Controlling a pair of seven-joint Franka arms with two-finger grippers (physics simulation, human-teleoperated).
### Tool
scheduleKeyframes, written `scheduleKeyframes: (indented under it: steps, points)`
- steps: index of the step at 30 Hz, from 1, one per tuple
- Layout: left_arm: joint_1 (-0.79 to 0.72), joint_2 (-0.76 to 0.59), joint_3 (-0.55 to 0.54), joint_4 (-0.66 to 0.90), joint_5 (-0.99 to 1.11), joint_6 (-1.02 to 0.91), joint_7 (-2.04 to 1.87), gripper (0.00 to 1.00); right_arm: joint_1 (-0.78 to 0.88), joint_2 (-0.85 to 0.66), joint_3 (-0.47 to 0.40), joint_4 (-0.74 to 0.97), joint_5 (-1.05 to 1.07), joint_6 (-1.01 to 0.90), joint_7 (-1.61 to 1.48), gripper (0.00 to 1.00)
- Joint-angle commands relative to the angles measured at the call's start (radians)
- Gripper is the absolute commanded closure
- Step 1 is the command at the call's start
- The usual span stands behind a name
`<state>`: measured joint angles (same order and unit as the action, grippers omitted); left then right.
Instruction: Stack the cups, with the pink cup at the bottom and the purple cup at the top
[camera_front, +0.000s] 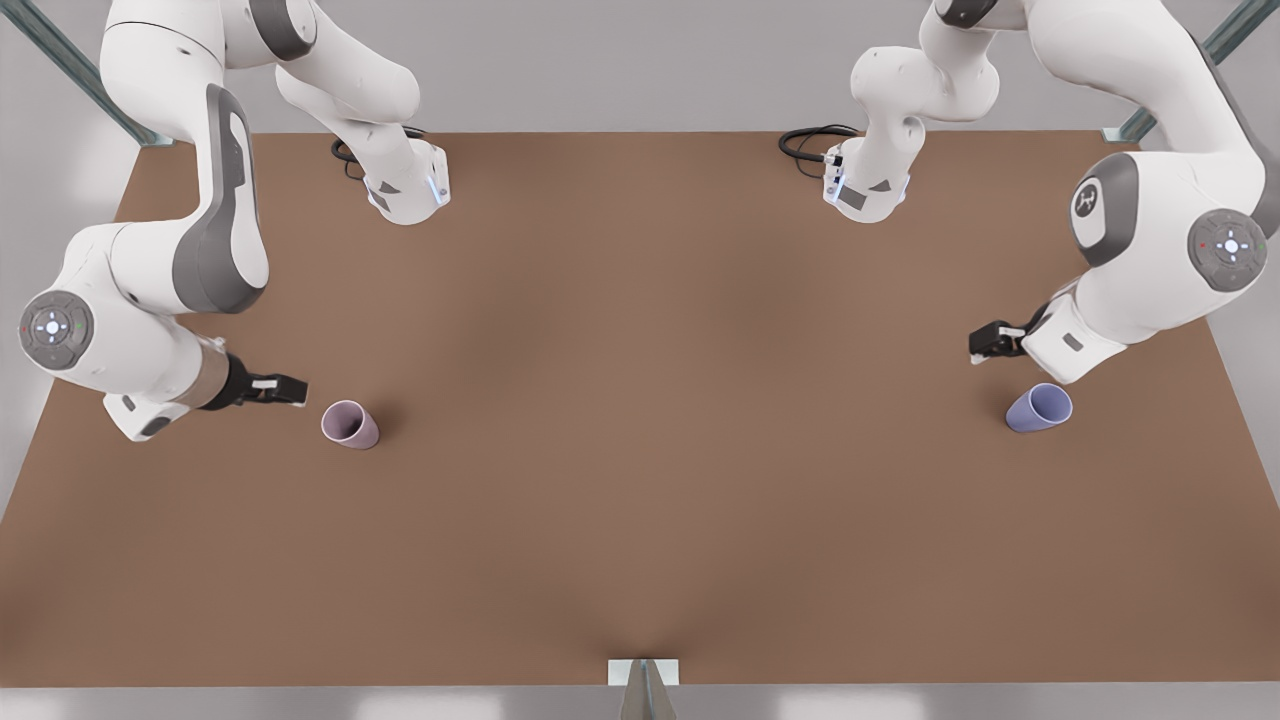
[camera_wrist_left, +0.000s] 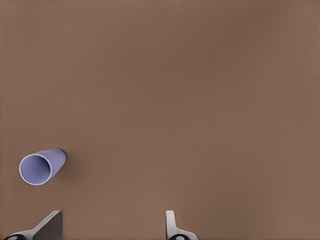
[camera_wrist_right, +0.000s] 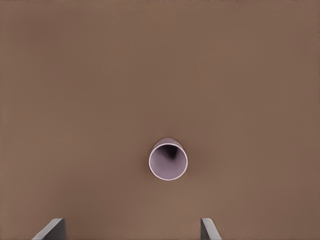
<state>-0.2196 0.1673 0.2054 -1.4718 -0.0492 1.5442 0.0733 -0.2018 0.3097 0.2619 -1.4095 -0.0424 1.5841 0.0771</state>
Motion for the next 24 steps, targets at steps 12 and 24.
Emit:
scheduleKeyframes:
  steps: [12, 24]
  points:
    - [0.002, 0.001, 0.006, -0.027, 0.012, 0.036, 0.023, 0.00, -0.011, -0.015, -0.001, -0.054, -0.002, 0.054, 0.029, 0.00]
    - [0.005, 0.005, 0.016, -0.030, 0.011, 0.014, 0.034, 0.00, -0.033, 0.118, -0.010, -0.371, -0.008, 0.485, 0.039, 0.00]
